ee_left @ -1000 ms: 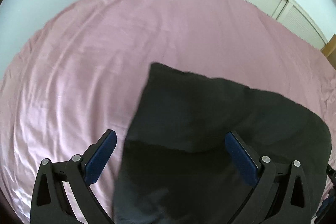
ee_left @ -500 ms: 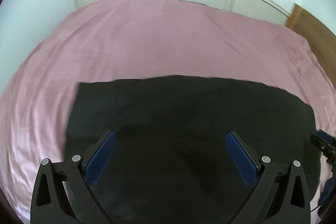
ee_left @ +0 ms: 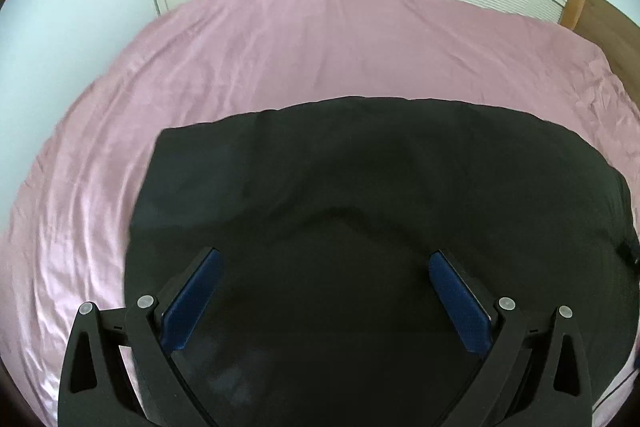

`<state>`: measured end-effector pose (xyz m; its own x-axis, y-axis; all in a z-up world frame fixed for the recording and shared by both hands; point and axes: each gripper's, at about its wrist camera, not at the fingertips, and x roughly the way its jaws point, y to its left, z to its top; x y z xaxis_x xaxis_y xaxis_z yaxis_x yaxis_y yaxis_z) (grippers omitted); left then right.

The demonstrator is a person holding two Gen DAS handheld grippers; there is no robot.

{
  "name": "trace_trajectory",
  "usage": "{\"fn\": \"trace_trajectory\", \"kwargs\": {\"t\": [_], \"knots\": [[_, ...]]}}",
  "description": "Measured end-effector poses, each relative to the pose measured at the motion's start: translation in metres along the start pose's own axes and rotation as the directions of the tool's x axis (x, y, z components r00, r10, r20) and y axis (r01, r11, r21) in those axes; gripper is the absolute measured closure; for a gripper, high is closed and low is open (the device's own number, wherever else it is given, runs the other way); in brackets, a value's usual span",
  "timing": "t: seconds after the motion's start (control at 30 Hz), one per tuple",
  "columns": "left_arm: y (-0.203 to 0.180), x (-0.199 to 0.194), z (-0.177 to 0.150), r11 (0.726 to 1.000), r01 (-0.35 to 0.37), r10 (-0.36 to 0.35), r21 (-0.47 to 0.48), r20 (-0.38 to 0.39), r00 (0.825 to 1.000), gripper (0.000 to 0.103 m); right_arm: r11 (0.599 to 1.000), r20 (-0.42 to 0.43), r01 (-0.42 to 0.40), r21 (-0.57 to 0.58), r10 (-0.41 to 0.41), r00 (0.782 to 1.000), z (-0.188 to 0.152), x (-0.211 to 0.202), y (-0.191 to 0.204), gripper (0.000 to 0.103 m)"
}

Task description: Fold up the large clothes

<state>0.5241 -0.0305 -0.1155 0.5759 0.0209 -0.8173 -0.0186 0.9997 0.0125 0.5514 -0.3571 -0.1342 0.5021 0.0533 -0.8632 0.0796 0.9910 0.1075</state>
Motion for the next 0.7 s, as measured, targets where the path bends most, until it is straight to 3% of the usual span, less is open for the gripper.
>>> {"fn": "trace_trajectory", "kwargs": {"t": [0.1,0.27,0.7], "knots": [[0.003,-0.007,-0.006,1.000,-0.018,0.018,0.016,0.024,1.000,0.001,0.998,-0.004,0.050,0.039,-0.050,0.999,-0.003,-0.008,-0.018,0.016],[0.005,-0.016,-0.016,0.998,-0.031,0.027,0.061,0.056,0.998,0.001,0.996,0.014,0.055,0.066,-0.056,0.998,-0.011,-0.025,-0.032,0.016],[0.006,-0.030,-0.040,0.994,-0.050,0.044,0.099,0.063,0.997,0.001,1.000,0.041,0.024,0.005,-0.025,0.999,-0.048,-0.053,-0.010,0.015]]}}
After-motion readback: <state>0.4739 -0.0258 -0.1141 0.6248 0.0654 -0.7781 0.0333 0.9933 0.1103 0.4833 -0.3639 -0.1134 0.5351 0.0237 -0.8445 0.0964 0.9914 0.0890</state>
